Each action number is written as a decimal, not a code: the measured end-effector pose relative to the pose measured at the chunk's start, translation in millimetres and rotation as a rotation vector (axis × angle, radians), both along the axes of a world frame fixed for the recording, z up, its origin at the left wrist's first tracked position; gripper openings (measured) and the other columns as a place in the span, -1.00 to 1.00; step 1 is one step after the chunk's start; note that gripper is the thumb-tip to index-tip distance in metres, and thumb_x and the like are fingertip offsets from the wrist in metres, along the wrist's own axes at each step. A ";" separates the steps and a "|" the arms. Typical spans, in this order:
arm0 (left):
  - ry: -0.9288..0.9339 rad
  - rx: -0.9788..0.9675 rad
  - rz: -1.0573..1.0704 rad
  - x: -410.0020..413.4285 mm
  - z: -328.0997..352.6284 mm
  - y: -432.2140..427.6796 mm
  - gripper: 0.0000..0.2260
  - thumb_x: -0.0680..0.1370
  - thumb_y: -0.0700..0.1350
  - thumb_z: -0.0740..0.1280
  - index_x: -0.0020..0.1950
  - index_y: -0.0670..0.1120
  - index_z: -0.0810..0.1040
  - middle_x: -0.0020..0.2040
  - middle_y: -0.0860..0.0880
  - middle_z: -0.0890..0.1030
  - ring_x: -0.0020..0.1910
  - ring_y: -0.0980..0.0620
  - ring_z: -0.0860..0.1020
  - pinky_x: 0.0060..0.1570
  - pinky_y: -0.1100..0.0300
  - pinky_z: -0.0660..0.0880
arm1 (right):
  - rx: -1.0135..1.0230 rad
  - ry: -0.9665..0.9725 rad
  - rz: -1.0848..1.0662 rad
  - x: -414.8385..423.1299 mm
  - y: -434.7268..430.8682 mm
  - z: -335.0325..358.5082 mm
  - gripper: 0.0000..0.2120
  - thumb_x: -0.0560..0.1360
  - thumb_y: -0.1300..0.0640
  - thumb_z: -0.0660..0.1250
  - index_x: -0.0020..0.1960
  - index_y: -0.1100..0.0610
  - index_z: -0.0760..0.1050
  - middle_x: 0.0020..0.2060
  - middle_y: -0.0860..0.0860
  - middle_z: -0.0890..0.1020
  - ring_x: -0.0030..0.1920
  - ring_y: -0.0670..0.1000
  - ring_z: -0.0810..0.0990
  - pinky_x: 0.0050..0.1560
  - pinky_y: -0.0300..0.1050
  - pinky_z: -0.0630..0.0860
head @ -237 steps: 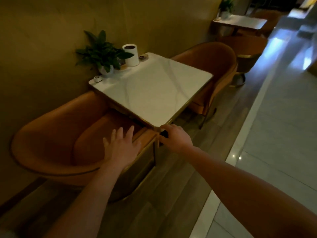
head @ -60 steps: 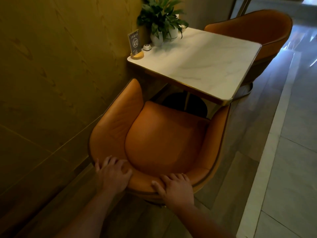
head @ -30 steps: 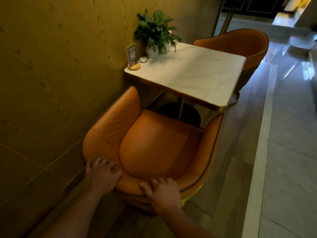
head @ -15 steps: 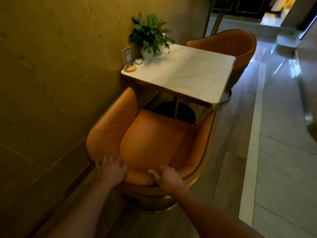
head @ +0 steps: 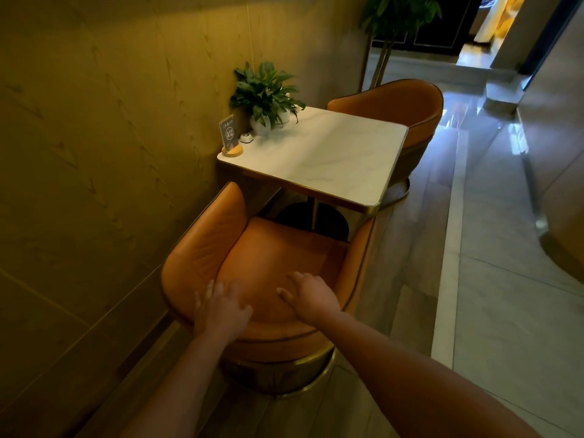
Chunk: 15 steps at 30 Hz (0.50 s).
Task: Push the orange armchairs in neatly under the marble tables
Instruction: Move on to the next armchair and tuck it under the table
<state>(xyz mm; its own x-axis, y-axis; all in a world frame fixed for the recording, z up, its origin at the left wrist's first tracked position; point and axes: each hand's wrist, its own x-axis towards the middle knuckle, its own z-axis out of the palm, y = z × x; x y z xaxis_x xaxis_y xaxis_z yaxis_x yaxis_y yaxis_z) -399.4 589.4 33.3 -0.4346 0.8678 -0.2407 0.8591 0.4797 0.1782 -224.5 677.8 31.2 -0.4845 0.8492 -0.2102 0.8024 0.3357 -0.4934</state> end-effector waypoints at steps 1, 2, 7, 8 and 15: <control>-0.003 0.009 -0.008 2.7 3.5 -0.4 -0.37 0.61 0.18 0.19 0.61 0.06 0.04 0.61 -0.11 0.11 0.60 -0.14 -0.01 0.53 -0.21 -0.07 | 0.015 0.001 -0.001 3.8 0.0 5.1 -0.43 0.59 -0.25 0.16 0.50 0.01 0.26 0.39 0.06 0.43 0.38 0.12 0.37 0.28 0.05 0.45; -0.005 0.015 -0.013 4.7 7.2 0.3 -0.37 0.61 0.18 0.19 0.61 0.06 0.04 0.61 -0.11 0.10 0.60 -0.14 -0.01 0.53 -0.21 -0.08 | 0.029 0.002 0.000 7.2 0.9 9.8 -0.44 0.59 -0.24 0.16 0.50 0.01 0.26 0.39 0.06 0.44 0.38 0.12 0.37 0.27 0.05 0.46; -0.001 0.014 -0.030 16.7 21.8 7.0 -0.37 0.62 0.18 0.18 0.62 0.06 0.01 0.62 -0.12 0.06 0.60 -0.14 -0.04 0.53 -0.21 -0.08 | 0.029 0.019 -0.029 26.1 5.1 21.6 -0.44 0.58 -0.23 0.19 0.50 -0.02 0.25 0.41 0.03 0.42 0.40 0.10 0.35 0.33 0.04 0.42; -0.002 0.015 -0.036 19.3 23.3 9.1 -0.37 0.62 0.18 0.18 0.62 0.05 0.00 0.62 -0.13 0.07 0.60 -0.14 -0.04 0.53 -0.21 -0.07 | 0.028 0.027 -0.036 30.4 6.2 23.3 -0.44 0.58 -0.23 0.19 0.51 -0.02 0.25 0.42 0.03 0.41 0.41 0.09 0.35 0.33 0.04 0.41; 0.030 0.059 -0.062 51.8 28.9 43.0 -0.41 0.63 0.20 0.15 0.60 0.03 0.09 0.60 -0.10 0.13 0.59 -0.13 0.02 0.52 -0.21 -0.05 | 0.057 0.091 -0.062 65.2 36.1 37.4 -0.44 0.58 -0.19 0.23 0.51 -0.04 0.24 0.43 0.00 0.39 0.43 0.05 0.32 0.38 0.02 0.38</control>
<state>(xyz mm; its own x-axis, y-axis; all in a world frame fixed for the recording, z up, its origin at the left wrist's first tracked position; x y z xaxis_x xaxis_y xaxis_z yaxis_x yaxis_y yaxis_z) -347.6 632.4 62.2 -0.3861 0.9056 -0.1758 0.8922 0.4150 0.1783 -159.3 714.0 68.6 -0.4455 0.8874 -0.1185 0.7752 0.3161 -0.5469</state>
